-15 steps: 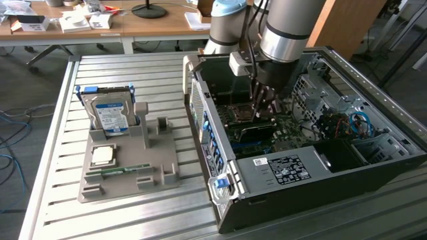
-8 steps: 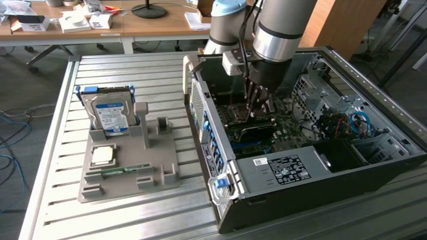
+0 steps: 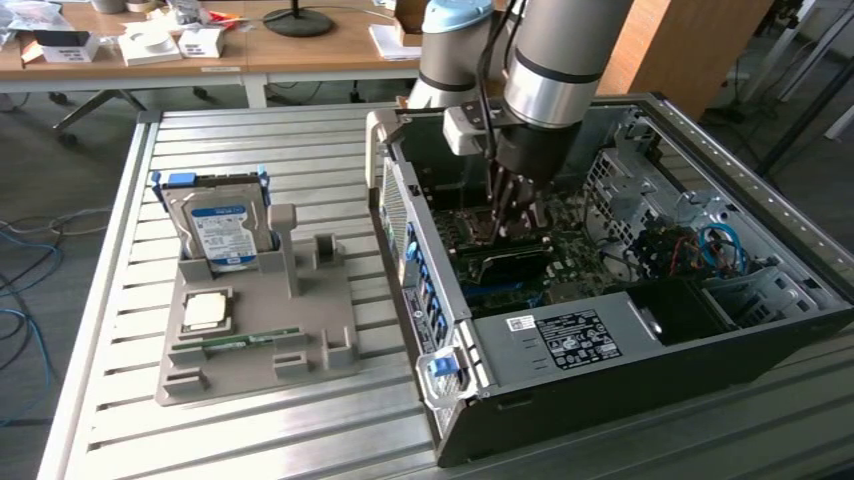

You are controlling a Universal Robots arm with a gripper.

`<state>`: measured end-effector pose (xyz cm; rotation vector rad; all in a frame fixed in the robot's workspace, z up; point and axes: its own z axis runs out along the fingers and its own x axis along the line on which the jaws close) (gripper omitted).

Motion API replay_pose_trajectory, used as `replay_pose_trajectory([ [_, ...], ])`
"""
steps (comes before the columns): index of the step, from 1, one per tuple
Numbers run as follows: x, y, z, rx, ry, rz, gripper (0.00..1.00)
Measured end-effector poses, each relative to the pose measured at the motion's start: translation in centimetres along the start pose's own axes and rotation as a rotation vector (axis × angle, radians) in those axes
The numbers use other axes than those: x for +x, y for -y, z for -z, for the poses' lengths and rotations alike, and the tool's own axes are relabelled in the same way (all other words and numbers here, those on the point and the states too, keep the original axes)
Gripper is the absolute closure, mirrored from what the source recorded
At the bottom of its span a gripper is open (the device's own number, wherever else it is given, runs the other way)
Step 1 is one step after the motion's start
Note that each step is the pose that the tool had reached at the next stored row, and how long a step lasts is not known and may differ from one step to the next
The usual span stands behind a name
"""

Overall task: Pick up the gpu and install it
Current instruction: 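Press down on the gpu until it lock into place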

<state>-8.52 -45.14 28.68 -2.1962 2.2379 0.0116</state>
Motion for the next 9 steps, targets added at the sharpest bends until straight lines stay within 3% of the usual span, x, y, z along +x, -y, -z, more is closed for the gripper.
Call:
replay_pose_trajectory([
  [9, 0.01, 0.0, -0.93, -0.0001, 0.0, 0.0, 0.89],
])
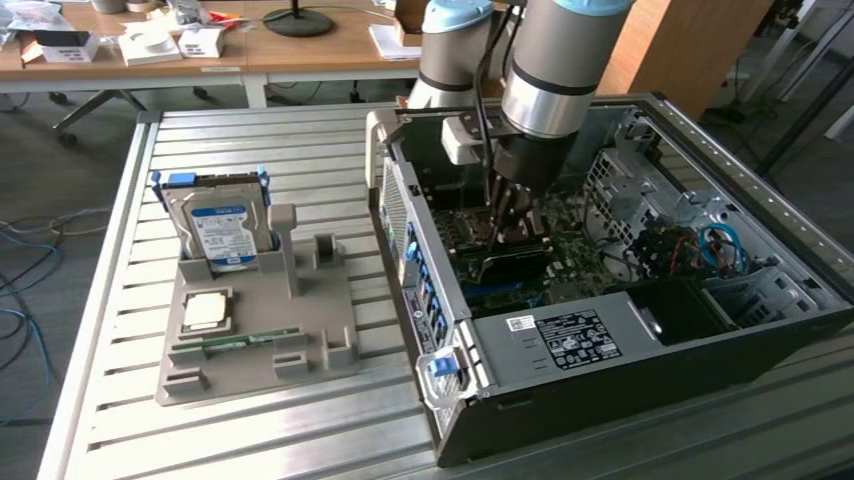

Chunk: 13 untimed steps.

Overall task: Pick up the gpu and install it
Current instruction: 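Press down on the gpu until it lock into place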

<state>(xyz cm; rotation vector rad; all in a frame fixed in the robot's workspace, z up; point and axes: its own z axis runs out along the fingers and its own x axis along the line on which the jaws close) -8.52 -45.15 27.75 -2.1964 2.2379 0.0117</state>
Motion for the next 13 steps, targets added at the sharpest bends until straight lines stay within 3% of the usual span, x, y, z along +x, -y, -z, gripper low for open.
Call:
replay_pose_trajectory([
  [13, -0.15, -0.09, -0.59, 0.0001, 0.0002, 0.0, 0.89],
])
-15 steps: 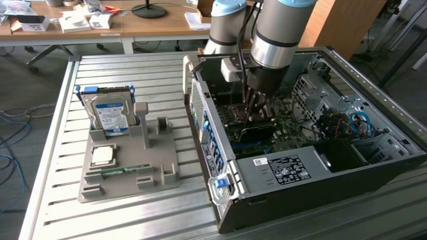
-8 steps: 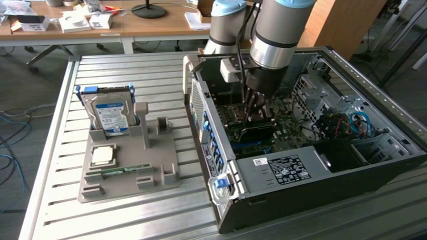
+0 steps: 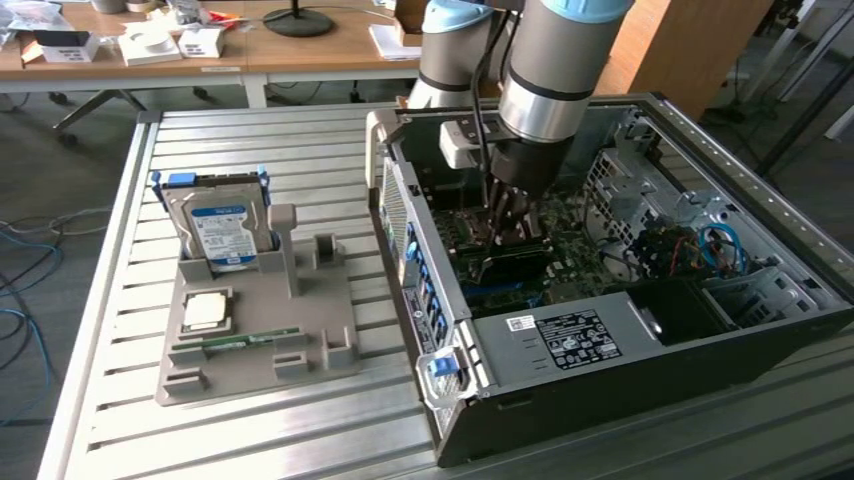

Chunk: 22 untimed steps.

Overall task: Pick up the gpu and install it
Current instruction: 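Press down on the gpu until it lock into place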

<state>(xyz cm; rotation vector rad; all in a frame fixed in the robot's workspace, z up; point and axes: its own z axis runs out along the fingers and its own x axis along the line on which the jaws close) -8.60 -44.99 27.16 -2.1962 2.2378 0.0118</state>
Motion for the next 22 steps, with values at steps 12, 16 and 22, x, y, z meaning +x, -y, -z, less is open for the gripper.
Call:
replay_pose_trajectory([
  [12, 0.0, 0.0, -0.35, 0.0, -0.0001, 0.001, 0.89],
  [16, -0.01, 0.0, -0.38, 0.0001, 0.0001, 0.001, 0.89],
  [22, -0.03, 0.0, -0.5, -0.0002, -0.0002, 0.001, 0.89],
])
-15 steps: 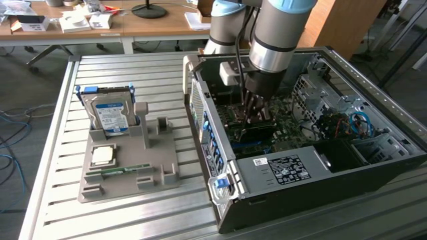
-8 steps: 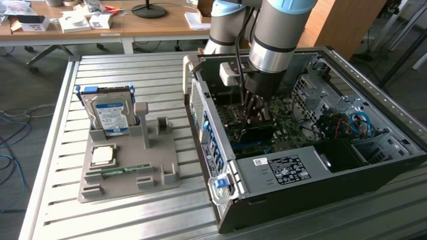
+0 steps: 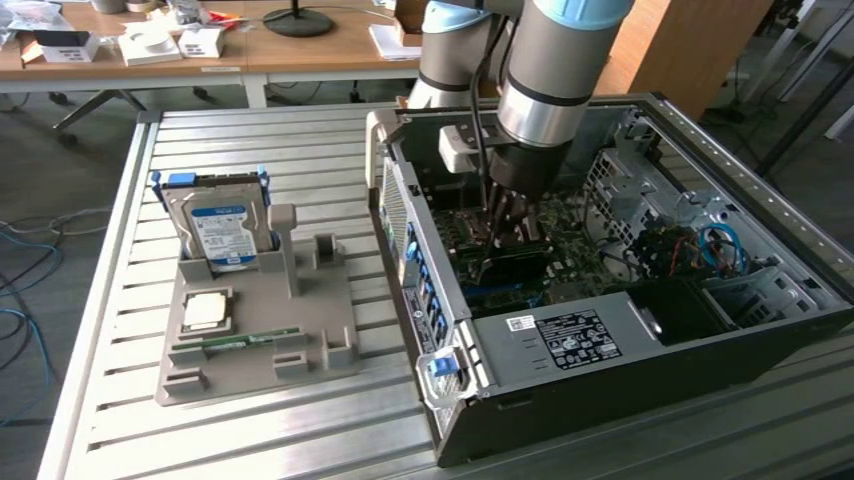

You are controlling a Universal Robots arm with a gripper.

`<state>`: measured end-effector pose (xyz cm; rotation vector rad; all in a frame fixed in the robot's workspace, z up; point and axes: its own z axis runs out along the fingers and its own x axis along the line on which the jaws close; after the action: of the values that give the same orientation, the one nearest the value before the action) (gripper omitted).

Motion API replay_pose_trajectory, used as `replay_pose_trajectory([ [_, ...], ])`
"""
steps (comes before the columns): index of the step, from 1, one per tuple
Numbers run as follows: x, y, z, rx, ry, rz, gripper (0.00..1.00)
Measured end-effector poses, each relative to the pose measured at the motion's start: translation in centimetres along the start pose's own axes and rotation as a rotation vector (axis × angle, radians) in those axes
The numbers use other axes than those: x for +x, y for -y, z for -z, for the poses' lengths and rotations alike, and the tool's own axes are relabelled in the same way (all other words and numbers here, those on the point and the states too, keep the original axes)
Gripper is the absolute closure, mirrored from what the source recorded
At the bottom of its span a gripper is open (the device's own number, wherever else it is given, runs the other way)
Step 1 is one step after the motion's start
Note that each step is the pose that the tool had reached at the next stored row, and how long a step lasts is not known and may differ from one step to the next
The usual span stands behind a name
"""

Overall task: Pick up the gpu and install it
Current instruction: 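Press down on the gpu until it lock into place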

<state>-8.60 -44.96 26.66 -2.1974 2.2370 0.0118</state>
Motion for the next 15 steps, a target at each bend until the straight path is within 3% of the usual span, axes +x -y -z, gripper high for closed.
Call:
replay_pose_trajectory([
  [15, -0.15, -0.02, -0.04, 0.0002, 0.0001, 0.0, 0.89],
])
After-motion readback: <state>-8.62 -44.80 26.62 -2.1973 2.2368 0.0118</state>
